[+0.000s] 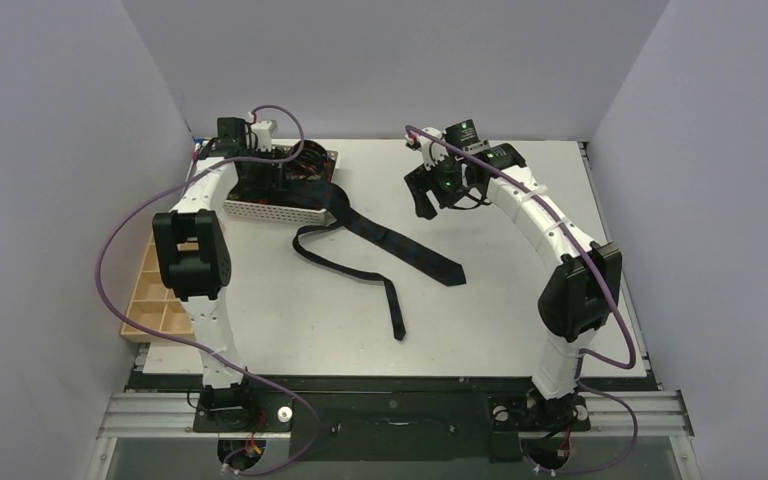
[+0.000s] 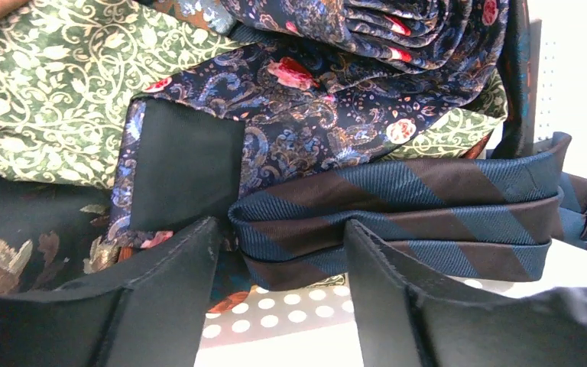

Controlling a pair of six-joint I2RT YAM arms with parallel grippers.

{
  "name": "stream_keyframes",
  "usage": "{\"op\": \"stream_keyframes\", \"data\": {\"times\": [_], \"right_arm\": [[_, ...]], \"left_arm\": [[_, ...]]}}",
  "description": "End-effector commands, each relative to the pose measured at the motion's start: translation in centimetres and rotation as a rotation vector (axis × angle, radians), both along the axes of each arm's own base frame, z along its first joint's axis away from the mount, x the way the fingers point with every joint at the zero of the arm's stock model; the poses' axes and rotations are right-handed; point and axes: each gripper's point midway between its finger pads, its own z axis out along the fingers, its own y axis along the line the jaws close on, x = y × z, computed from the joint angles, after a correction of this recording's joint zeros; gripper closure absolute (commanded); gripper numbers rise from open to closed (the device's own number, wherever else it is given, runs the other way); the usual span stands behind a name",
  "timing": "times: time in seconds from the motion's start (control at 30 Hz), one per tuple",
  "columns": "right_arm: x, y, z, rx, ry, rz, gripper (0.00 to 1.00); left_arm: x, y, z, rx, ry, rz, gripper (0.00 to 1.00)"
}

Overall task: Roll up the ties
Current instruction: Place the tie at the center of the board, then flatten out the tie at the center of the board.

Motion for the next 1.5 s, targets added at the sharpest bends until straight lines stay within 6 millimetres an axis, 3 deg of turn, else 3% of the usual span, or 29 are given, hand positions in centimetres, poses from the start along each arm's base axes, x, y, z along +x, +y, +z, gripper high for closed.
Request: {"op": "stream_keyframes", "data": {"times": [0.0,0.03,0.07,0.13,0.17,0.2,0.33,0.37,0.43,0.6,0.77,0.93,1.07,1.23,1.47], "right_arm": [[-0.1,-0.2,2.8,0.047,-0.049,0.004,0.28],[0.0,-0.3,2.9,0.049,-0.050,0.004,0.28],[0.0,-0.4,3.1,0.048,-0.053,0.005,0.28],[0.1,-0.6,3.6,0.050,-0.062,0.008,0.28],[0.1,-0.7,4.0,0.052,-0.071,0.008,0.28],[0.3,-1.0,4.4,0.053,-0.083,0.008,0.28],[-0.5,-1.2,8.1,0.114,-0.165,0.052,0.28],[-0.8,-0.7,8.9,0.138,-0.185,0.080,0.28],[-2.1,0.3,11.5,0.177,-0.239,0.140,0.29],[-5.4,2.5,17.6,0.235,-0.401,0.284,0.30],[-7.1,3.9,19.9,0.288,-0.469,0.342,0.31],[-8.6,4.5,21.3,0.341,-0.515,0.371,0.32],[-10.3,5.9,21.8,0.387,-0.507,0.426,0.33],[-11.2,7.2,21.8,0.452,-0.471,0.431,0.37],[-10.7,7.4,20.9,0.461,-0.520,0.442,0.40]], "left_arm": [[1.3,-0.2,2.2,-0.061,-0.050,-0.011,0.53],[1.3,-0.8,2.7,-0.090,-0.054,-0.028,0.59],[1.1,-1.0,3.4,-0.104,-0.064,-0.037,0.73],[1.0,-1.7,5.6,-0.132,-0.108,-0.061,0.92],[0.6,-2.1,6.1,-0.149,-0.114,-0.069,0.96],[0.5,-2.5,8.5,-0.155,-0.174,-0.079,1.00],[-1.7,-5.3,15.2,-0.136,-0.337,-0.191,1.00],[-3.0,-7.3,17.3,-0.126,-0.383,-0.248,1.00],[-5.0,-9.6,20.3,-0.075,-0.467,-0.335,1.00],[-10.2,-15.2,25.6,-0.015,-0.625,-0.554,1.00],[-14.6,-19.1,31.5,-0.039,-0.815,-0.662,1.00],[-18.1,-22.0,34.5,-0.081,-0.890,-0.754,1.00],[-19.7,-23.3,36.0,-0.116,-0.919,-0.784,1.00],[-20.5,-24.1,36.6,-0.150,-0.915,-0.791,1.00],[-21.5,-24.8,37.1,-0.204,-0.908,-0.810,1.00]]}}
